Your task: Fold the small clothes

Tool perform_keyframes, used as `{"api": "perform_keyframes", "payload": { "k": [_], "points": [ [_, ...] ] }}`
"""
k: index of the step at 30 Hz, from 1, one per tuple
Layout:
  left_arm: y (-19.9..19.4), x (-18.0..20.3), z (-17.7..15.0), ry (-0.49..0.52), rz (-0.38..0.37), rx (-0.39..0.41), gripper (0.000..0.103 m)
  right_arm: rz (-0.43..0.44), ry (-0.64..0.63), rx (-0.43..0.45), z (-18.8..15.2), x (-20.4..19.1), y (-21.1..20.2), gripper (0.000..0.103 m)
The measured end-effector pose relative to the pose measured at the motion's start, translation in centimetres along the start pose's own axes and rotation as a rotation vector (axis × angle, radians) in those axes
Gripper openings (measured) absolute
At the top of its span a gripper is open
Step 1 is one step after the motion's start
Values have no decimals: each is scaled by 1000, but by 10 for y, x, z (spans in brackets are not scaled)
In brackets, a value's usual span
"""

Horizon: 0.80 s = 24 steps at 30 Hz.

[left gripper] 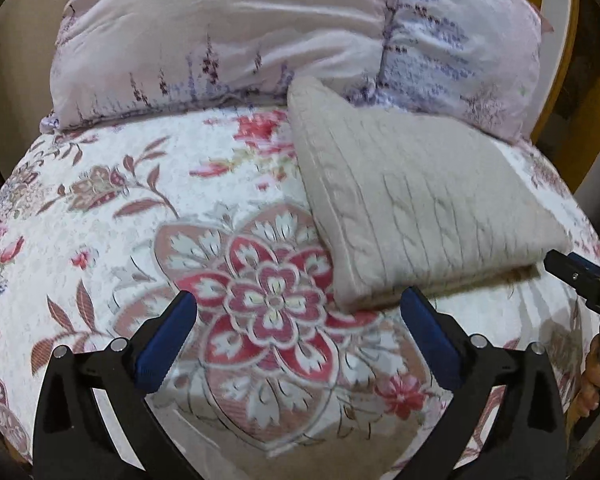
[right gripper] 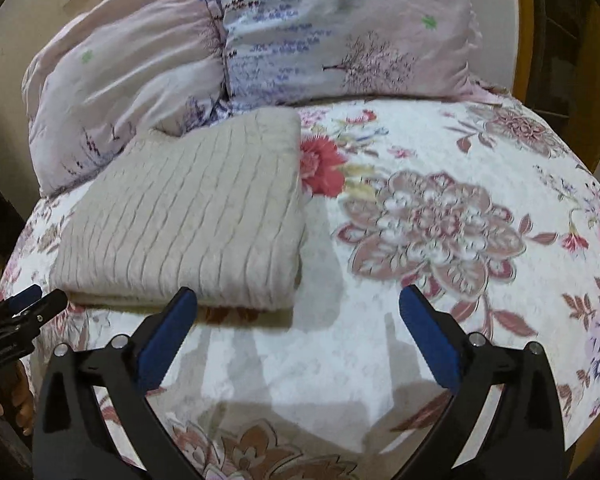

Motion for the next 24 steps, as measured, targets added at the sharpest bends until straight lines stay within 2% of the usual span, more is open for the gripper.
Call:
{"api": "perform_keyframes", "payload": {
  "k": [5,10,14,24],
  "points": [
    [5,8,-9,15,1,-37,102,-15,-30,-48,-16,-9,8,101],
    [9,12,-15,40,41,-72,102,-44,-57,-71,-23,-16,12,101],
    [11,15,-18,73,80,-81,102,-66,-91,-82,-25,-21,14,101],
    [12,17,-17,73,77,-77,102,-95,-116,-101,-27,-28,17,101]
  ]
}}
Point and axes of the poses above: each gripper's, at about its wrist camera, not at the fingertips, and y roughly the way its jaws point, x to its right, z to its top, the point moved 8 cm from there along y, roughly the way its jaws point, and after that the axes turned 2 degrees about z, right-handed, at the moved point
